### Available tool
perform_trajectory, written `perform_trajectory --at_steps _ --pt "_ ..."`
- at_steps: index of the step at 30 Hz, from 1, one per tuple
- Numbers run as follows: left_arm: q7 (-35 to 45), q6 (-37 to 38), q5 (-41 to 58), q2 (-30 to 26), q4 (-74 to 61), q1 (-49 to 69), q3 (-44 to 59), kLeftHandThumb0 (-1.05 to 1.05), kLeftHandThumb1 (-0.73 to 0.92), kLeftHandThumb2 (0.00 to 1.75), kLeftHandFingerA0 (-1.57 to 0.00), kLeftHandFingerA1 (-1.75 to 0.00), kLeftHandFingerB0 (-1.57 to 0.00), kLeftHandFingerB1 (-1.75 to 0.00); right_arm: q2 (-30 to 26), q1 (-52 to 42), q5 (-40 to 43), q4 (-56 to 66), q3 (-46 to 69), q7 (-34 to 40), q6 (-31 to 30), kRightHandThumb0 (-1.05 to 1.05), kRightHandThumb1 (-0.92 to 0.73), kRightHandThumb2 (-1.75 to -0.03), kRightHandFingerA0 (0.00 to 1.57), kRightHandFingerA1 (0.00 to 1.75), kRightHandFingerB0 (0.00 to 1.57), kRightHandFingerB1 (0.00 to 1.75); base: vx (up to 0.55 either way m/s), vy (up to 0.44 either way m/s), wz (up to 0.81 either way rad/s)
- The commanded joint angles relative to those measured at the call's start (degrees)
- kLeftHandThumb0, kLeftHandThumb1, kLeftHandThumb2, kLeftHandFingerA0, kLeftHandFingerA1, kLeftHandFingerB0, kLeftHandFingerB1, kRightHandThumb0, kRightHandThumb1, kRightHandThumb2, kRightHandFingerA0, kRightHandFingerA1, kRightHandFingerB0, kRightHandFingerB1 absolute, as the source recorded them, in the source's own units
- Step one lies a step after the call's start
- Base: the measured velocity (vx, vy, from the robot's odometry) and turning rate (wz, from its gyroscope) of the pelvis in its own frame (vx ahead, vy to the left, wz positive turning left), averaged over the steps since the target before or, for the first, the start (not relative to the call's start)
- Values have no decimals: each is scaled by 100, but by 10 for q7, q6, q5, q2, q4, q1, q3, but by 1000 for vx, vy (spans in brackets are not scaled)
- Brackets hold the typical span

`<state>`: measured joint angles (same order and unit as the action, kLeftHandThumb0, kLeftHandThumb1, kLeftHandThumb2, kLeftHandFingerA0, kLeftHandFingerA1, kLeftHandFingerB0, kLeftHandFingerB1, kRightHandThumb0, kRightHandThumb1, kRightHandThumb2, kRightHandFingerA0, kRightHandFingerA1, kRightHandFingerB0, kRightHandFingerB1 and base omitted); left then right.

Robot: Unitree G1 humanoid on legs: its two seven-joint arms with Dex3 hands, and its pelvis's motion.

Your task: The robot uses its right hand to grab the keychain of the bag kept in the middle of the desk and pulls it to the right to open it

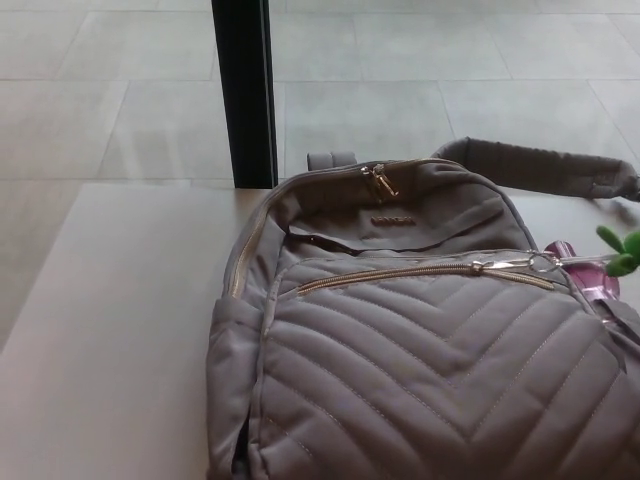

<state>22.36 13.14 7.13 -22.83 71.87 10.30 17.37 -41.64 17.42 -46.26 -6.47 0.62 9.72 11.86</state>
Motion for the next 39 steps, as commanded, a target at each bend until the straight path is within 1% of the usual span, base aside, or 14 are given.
perform_trajectory --at_steps 1,6,12,13,14,23,25,26,30,33,34,35,38,39 --pt "3 -3 2 -10 -3 2 2 -85 85 91 -46 -53 -35 -44 -33 -17 22 -15 26 -7 -2 -23 -38 -105 90 175 69 160 0 0 0" --pt "-2 6 0 -9 0 3 0 -81 91 81 -50 -50 -36 -41 -34 -35 35 -22 40 3 5 -19 -41 -105 89 175 68 160 0 0 0" --pt "17 -4 7 -12 -3 1 5 -80 92 77 -47 -49 -36 -41 -49 -48 23 -27 49 4 -12 -20 -48 -96 90 175 81 129 0 0 0" --pt "14 -4 5 -12 -5 -1 4 -79 92 79 -46 -48 -37 -41 -53 -49 30 -34 57 13 -4 -27 -45 -106 123 137 95 115 0 0 0" --pt "11 -4 5 -12 -7 0 4 -86 85 90 -46 -52 -34 -43 -60 -53 39 -51 69 30 9 -18 -48 -98 90 175 72 149 0 0 0" --pt "6 -11 7 -8 -7 -2 12 -79 92 83 -47 -50 -34 -41 -100 -79 57 -108 119 41 12 -20 -49 -101 90 175 74 148 0 0 0" --pt "10 -11 5 -10 -8 -1 10 -85 86 90 -46 -52 -34 -43 -111 -95 45 -120 122 51 6 -22 -56 -86 87 175 67 149 0 0 0" --pt "9 -11 4 -9 -9 0 10 -85 86 91 -46 -52 -34 -43 -113 -100 44 -122 122 50 2 -23 -62 -76 88 175 77 124 0 0 0" --pt "14 -8 1 -12 -6 1 5 -79 92 79 -46 -49 -36 -41 -116 -117 48 -141 120 78 20 -17 -44 -93 91 175 79 138 0 0 0" --pt "13 -10 6 -9 -5 0 9 -84 92 85 -47 -51 -35 -42 -99 -132 75 -110 122 52 20 -16 -49 -85 90 175 79 122 0 0 0" --pt "16 -11 8 -9 -4 0 10 -78 80 118 -41 -59 -28 -49 -91 -136 83 -96 122 39 13 -22 -64 -70 93 168 83 93 0 0 0" --pt "18 -13 8 -9 -4 0 11 -81 92 78 -46 -49 -37 -41 -85 -143 90 -75 124 24 1 -21 -65 -70 95 162 79 72 0 0 0" --pt "20 -15 7 -8 -2 -2 11 -81 92 79 -45 -49 -36 -41 -83 -157 98 -36 129 -14 -29 -24 -68 -63 93 158 65 52 0 0 0" --pt "17 -14 5 -7 1 -4 10 -80 92 78 -46 -47 -36 -40 -83 -165 98 -28 134 -28 -49 -45 -66 -59 105 109 30 36 0 0 0"
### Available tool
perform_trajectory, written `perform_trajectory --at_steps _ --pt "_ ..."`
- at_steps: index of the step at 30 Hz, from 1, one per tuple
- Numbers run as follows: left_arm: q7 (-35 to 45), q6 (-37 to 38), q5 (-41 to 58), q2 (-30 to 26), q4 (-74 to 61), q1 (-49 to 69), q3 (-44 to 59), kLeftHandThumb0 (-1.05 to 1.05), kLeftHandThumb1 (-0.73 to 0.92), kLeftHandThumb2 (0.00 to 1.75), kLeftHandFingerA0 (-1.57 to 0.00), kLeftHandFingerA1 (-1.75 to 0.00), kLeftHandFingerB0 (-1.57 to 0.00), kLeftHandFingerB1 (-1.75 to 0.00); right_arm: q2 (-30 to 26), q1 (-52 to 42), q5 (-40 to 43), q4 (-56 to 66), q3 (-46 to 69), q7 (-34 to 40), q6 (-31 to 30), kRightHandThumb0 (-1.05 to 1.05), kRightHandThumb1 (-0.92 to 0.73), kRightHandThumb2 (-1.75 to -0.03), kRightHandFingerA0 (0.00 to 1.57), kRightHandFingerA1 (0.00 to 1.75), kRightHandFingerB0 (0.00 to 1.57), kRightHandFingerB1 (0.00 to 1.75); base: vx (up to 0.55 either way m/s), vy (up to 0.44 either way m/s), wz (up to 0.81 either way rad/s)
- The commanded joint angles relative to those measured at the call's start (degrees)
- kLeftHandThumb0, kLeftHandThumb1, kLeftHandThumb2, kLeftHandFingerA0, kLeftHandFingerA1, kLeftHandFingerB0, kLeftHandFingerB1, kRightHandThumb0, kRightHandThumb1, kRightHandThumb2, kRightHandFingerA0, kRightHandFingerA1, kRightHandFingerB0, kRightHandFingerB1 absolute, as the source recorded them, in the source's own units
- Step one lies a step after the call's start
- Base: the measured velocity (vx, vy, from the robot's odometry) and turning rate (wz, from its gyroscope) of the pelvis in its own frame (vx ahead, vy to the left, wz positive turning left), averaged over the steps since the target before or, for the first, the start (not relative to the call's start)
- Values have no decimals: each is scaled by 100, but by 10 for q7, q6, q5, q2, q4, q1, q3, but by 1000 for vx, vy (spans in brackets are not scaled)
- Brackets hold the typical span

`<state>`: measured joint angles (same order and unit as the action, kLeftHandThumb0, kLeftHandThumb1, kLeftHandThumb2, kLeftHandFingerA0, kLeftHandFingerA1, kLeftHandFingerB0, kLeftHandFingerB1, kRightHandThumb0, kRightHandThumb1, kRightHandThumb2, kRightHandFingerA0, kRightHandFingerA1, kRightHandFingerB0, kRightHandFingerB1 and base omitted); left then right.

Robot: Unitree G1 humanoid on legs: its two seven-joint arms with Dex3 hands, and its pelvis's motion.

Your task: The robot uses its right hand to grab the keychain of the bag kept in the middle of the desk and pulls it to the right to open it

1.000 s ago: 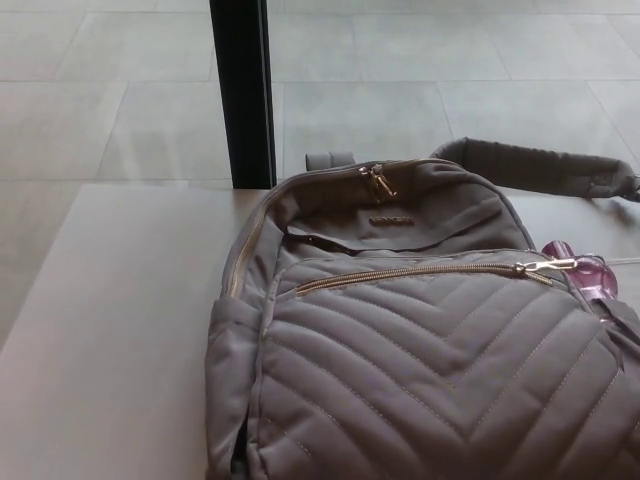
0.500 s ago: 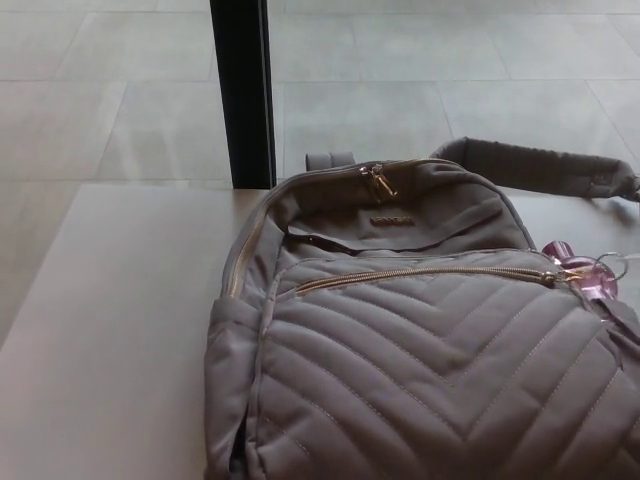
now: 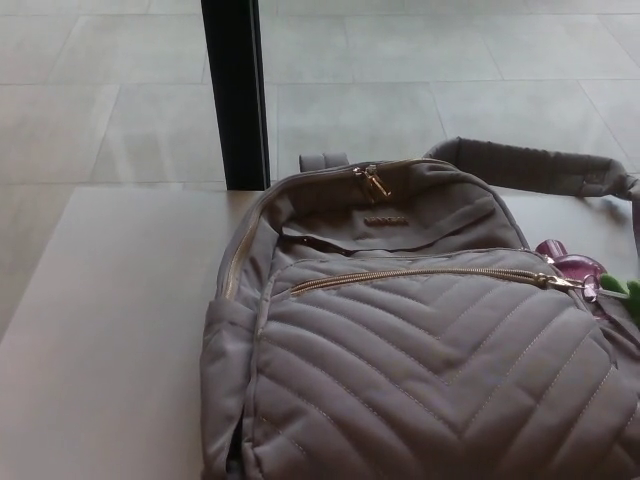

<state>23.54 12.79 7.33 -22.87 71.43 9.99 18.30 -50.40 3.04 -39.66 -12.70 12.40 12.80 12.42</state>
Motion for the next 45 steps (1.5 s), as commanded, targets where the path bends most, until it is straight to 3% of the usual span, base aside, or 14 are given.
perform_trajectory --at_steps 1,9,13,14,17,19,20,27,30,35,36,37,43,45 --pt "0 -10 0 -7 9 -3 -1 -80 92 78 -46 -47 -36 -40 6 -31 30 47 22 -80 -85 -45 -66 -59 105 109 30 36 0 0 0" --pt "-10 -2 1 1 5 -3 -2 -80 92 81 -52 -48 -38 -38 36 -143 85 -96 157 -39 -164 -94 -66 -104 93 118 3 24 0 0 0" --pt "-6 -11 12 3 5 -6 8 -83 92 77 -49 -50 -38 -41 41 -164 73 -202 141 -9 -164 -95 -86 -67 84 122 0 42 0 0 0" --pt "-2 -14 13 2 4 -7 9 -87 82 91 -46 -54 -33 -45 50 -168 81 -242 137 -1 -156 -97 -72 -108 93 119 3 40 0 0 0" --pt "-2 -20 11 -1 2 -15 8 -83 92 80 -48 -51 -34 -40 70 -168 100 -315 131 14 -138 -89 -86 -67 75 111 7 51 0 0 0" --pt "-10 -23 9 1 1 -16 7 -81 92 81 -47 -51 -33 -40 93 -174 124 -344 140 18 -118 -89 -69 -102 84 111 6 54 0 0 0" --pt "-9 -22 8 1 1 -14 7 -79 92 79 -49 -51 -34 -40 115 -167 156 -357 155 -11 -134 -86 -83 -66 77 120 11 49 0 0 0" --pt "-25 -14 -5 -11 8 -4 0 -81 92 81 -49 -51 -33 -41 165 -176 233 -422 184 -95 -83 -80 -80 -64 83 135 10 47 0 0 0" --pt "-46 -7 -26 -19 9 0 -17 -81 92 79 -51 -47 -32 -39 181 -175 295 -431 221 -172 -76 -75 -62 -95 38 70 4 48 0 0 0" --pt "-38 -14 -15 -21 11 1 -11 -78 92 76 -50 -45 -30 -37 199 -163 365 -433 276 -233 -77 -71 -58 -94 34 67 4 52 0 0 0" --pt "-42 -16 -14 -20 11 0 -10 -77 78 111 -43 -56 -27 -50 202 -162 371 -431 281 -237 -76 -69 -74 -62 37 64 4 52 0 0 0" --pt "-43 -18 -13 -19 11 -1 -9 -75 92 73 -49 -44 -31 -36 203 -161 379 -427 287 -246 -81 -68 -74 -62 34 64 4 52 0 0 0" --pt "-37 -17 -3 -24 -3 4 -3 -76 92 69 -44 -48 -25 -36 211 -159 365 -425 272 -252 -77 -71 -57 -92 33 68 8 54 0 0 0" --pt "-30 -14 1 -19 -7 9 -1 -75 76 110 -31 -55 -13 -45 204 -158 373 -430 279 -263 -78 -65 -71 -61 35 72 10 51 0 0 0"
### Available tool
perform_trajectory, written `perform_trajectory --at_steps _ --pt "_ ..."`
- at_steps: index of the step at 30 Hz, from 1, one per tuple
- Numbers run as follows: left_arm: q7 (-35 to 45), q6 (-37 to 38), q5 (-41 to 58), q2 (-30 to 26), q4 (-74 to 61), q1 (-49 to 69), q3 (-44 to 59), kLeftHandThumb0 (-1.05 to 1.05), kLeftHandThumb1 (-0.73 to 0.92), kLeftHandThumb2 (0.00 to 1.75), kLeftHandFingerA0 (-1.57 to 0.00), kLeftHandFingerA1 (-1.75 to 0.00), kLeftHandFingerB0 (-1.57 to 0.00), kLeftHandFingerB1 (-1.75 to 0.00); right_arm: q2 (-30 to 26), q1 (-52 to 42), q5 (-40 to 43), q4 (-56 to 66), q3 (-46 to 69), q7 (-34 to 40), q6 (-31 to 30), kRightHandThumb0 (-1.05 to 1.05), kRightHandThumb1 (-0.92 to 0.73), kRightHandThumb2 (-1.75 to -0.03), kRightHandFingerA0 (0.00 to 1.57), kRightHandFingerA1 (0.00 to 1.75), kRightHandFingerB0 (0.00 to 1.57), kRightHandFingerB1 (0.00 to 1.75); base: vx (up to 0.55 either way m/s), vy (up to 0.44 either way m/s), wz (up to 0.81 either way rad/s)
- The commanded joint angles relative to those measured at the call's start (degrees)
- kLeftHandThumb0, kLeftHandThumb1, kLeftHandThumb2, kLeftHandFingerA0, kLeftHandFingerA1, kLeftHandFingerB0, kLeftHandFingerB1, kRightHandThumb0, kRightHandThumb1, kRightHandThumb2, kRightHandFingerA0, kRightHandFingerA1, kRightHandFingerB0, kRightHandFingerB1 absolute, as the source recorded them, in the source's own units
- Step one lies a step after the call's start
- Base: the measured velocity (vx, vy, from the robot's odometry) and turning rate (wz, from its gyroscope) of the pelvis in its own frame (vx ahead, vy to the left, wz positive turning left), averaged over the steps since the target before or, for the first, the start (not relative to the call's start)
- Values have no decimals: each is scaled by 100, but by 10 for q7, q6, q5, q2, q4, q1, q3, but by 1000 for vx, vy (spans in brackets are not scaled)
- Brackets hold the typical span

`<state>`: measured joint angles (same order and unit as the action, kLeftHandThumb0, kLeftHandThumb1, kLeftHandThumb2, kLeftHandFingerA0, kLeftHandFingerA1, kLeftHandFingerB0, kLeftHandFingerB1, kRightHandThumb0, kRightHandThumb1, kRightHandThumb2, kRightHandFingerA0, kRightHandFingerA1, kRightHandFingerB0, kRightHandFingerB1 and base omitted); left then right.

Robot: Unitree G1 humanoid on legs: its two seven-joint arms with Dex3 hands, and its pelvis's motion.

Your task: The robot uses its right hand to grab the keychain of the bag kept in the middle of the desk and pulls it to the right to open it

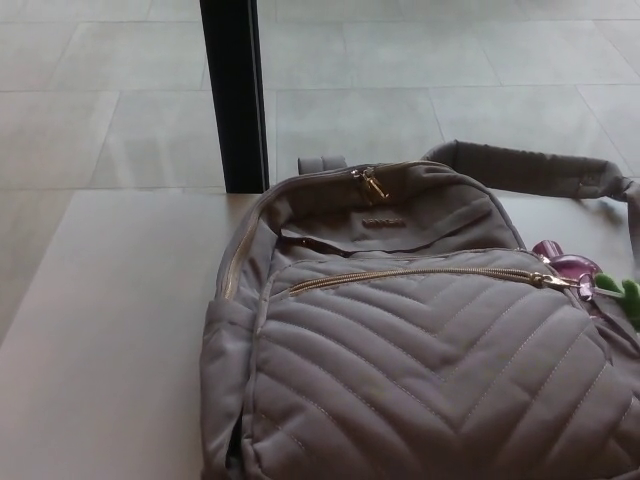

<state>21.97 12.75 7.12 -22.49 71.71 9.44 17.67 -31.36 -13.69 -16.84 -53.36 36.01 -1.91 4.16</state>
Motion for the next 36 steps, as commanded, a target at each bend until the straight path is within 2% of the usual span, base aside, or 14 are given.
perform_trajectory --at_steps 1,5,12,13,16,19,20,21,22,28,29,30,33,36 --pt "-16 -19 6 -19 -9 12 8 -74 75 108 -31 -55 -11 -44 9 10 147 -16 44 -122 -3 -70 -57 -91 32 66 9 52 0 0 0" --pt "-50 -22 19 -11 -4 -14 25 -78 91 68 -44 -41 -26 -30 4 49 190 20 72 -135 -73 -66 -54 -89 30 65 11 52 0 0 0" --pt "-46 -29 17 -25 -22 -17 34 -75 92 68 -44 -43 -24 -31 0 75 196 29 68 -138 -130 -61 -56 -88 35 67 11 53 0 0 0" --pt "-50 -36 17 -30 -25 -16 37 -78 71 108 -42 -59 -20 -47 0 73 191 4 72 -114 -129 -59 -57 -88 47 70 18 54 0 0 0" --pt "-50 -43 14 -36 -35 -12 38 -77 89 67 -48 -49 -29 -33 7 53 201 -7 77 -112 -114 -58 -57 -88 51 75 19 56 0 0 0" --pt "-48 -36 3 -39 -14 -2 31 -79 71 107 -45 -57 -25 -48 16 27 204 -21 70 -120 -82 -50 -70 -60 44 73 16 48 0 0 0" --pt "-55 -37 -3 -35 -10 -2 25 -77 89 67 -53 -45 -32 -33 14 20 198 -33 58 -122 -70 -50 -70 -60 40 69 17 48 0 0 0" --pt "-34 -25 -4 -36 -21 29 21 -73 72 105 -41 -56 -22 -47 15 -12 191 -26 46 -135 -56 -53 -68 -60 41 71 19 48 0 0 0" --pt "-13 -12 -6 -32 -28 47 14 -74 92 68 -45 -41 -26 -32 10 -29 184 -24 33 -137 -52 -55 -67 -60 41 67 21 46 0 0 0" --pt "6 -27 14 -6 -27 55 13 -77 86 66 -44 -42 -26 -33 -15 -47 178 -29 -19 -133 -10 -56 -68 -60 44 70 26 46 0 0 0" --pt "8 -33 20 -4 -22 50 19 -77 71 103 -33 -54 -17 -45 -16 -44 179 -28 -24 -132 -9 -57 -68 -60 48 74 25 46 0 0 0" --pt "5 -42 27 -3 -16 47 28 -74 87 66 -40 -44 -23 -32 -16 -40 180 -28 -30 -130 3 -60 -68 -60 49 72 25 48 0 0 0" --pt "12 -35 30 -4 -16 57 36 -73 87 66 -39 -43 -24 -32 -14 -41 194 -29 -34 -142 21 -68 -55 -90 43 67 24 54 0 0 0" --pt "12 -26 33 -2 -12 63 45 -72 83 65 -42 -44 -28 -32 -13 -53 201 -27 -37 -148 36 -66 -67 -60 45 58 33 45 0 0 0"
